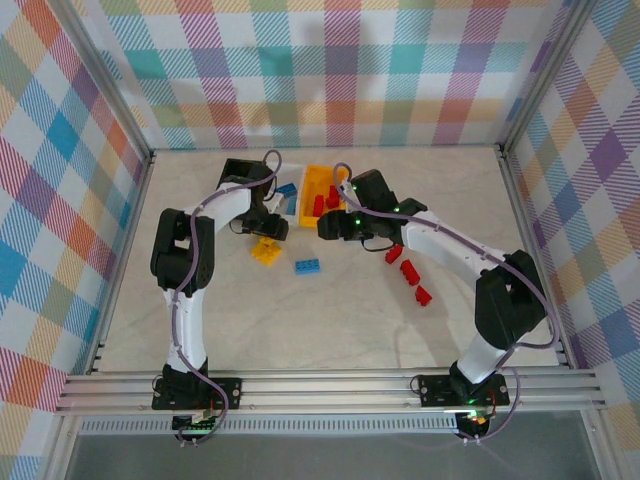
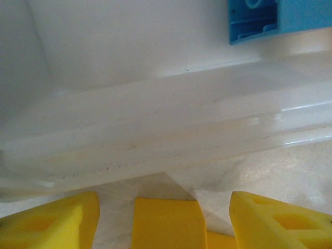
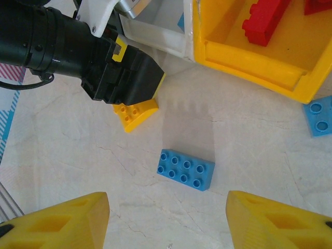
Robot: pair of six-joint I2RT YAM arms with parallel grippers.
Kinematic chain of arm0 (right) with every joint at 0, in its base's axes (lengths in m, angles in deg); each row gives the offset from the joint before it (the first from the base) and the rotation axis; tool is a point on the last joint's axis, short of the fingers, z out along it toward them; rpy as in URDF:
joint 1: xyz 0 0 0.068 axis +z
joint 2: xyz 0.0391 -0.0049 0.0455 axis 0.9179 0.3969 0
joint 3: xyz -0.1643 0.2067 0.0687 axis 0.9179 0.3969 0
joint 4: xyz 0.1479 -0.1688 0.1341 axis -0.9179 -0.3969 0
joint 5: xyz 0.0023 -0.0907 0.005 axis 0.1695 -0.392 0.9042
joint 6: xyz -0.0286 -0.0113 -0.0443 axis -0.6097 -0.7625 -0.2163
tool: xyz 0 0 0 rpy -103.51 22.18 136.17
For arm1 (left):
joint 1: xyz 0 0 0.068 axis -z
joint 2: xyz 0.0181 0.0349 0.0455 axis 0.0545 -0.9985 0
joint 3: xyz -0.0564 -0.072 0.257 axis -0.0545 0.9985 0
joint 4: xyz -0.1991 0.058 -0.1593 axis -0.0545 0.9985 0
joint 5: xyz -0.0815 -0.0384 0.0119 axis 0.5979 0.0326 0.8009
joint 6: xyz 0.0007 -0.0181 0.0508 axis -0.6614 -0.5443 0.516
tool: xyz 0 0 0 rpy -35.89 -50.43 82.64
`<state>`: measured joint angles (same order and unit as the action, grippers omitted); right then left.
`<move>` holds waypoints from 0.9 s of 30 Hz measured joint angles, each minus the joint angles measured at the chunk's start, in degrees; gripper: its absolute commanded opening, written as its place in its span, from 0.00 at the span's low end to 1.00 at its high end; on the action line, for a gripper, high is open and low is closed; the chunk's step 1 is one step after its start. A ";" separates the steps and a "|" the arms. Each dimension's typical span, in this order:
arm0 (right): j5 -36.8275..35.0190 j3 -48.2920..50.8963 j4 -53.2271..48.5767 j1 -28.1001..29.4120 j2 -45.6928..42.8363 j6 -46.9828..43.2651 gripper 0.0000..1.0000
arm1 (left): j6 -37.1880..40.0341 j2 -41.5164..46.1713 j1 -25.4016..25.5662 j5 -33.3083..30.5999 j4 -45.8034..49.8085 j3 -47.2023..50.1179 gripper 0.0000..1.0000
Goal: Sort the legos into containers by color
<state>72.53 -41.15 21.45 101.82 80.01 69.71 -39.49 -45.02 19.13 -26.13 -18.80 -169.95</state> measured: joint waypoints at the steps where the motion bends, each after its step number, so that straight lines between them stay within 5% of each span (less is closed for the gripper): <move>1: -0.02 0.00 0.02 0.00 0.00 -0.02 0.62 | -0.02 -0.02 0.00 -0.02 0.02 0.00 0.66; 19: -0.02 0.98 0.24 0.00 0.00 0.02 0.62 | -0.28 -0.11 -0.24 -0.66 1.68 0.04 0.39; 27: 0.00 0.98 0.26 0.00 0.00 0.02 0.62 | -1.36 1.55 -1.81 -1.11 4.35 0.04 0.37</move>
<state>72.53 -40.16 21.71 101.82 80.01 69.74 -40.84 -43.47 17.32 -27.25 -14.45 -169.90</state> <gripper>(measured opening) 0.617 0.375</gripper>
